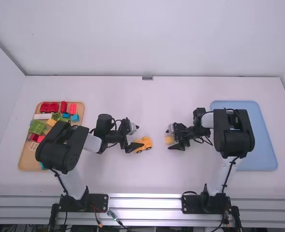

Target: Assemble lego blocks to make yellow taxi

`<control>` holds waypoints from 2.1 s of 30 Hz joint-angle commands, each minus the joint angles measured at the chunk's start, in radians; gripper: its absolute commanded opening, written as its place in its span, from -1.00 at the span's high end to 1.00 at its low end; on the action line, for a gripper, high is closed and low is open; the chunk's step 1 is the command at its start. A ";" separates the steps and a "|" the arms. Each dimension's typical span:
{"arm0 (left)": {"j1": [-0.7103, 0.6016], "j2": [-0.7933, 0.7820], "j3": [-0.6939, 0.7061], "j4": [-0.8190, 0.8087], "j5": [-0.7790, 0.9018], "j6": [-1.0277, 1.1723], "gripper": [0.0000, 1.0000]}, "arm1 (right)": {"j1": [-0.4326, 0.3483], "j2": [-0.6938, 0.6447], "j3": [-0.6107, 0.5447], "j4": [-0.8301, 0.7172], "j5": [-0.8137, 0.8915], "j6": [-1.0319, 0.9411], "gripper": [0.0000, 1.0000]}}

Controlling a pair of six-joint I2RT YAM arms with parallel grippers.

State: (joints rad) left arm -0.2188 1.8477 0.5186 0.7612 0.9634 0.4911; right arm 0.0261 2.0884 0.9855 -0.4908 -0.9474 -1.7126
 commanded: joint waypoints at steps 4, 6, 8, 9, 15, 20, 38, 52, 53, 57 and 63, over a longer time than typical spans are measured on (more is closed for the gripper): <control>-0.017 0.012 -0.007 -0.002 0.012 -0.024 -0.98 | -0.001 0.052 0.050 -0.038 -0.021 -0.024 -0.45; -0.017 0.012 -0.010 -0.009 0.011 -0.024 -0.98 | -0.001 0.057 0.048 -0.037 -0.019 -0.033 -0.23; -0.017 0.012 -0.018 -0.008 0.011 -0.023 -0.97 | -0.002 0.061 0.047 -0.044 -0.011 -0.047 -0.19; -0.017 0.012 -0.023 -0.008 0.011 -0.023 -0.98 | -0.006 0.062 0.047 -0.045 -0.008 -0.045 -0.19; -0.017 0.012 -0.053 0.020 0.011 -0.024 -0.98 | -0.022 0.063 0.047 -0.048 -0.005 -0.041 -0.04; -0.016 0.012 -0.091 0.060 -0.041 -0.024 -0.98 | -0.022 0.063 0.047 -0.053 0.010 -0.041 0.06; -0.018 0.011 -0.093 0.148 -0.030 -0.035 -0.98 | -0.033 0.063 -0.017 0.050 0.002 -0.040 -0.98; -0.023 0.011 -0.093 0.120 -0.040 -0.037 -0.98 | -0.006 0.061 -0.016 0.069 0.013 -0.039 -0.82; -0.023 0.011 -0.094 0.107 -0.039 -0.011 -0.98 | -0.004 0.061 -0.016 0.076 0.013 -0.038 -0.56; -0.023 0.011 -0.097 0.093 -0.041 0.030 -0.98 | -0.008 0.061 -0.016 0.087 0.026 -0.039 -0.05; -0.023 0.011 -0.091 0.088 -0.037 0.029 -0.98 | -0.008 0.061 -0.016 0.084 0.032 -0.035 -0.06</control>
State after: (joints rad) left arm -0.2333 1.8557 0.4225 0.8501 0.9047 0.4976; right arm 0.0193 2.1273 0.9768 -0.4061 -0.9665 -1.7351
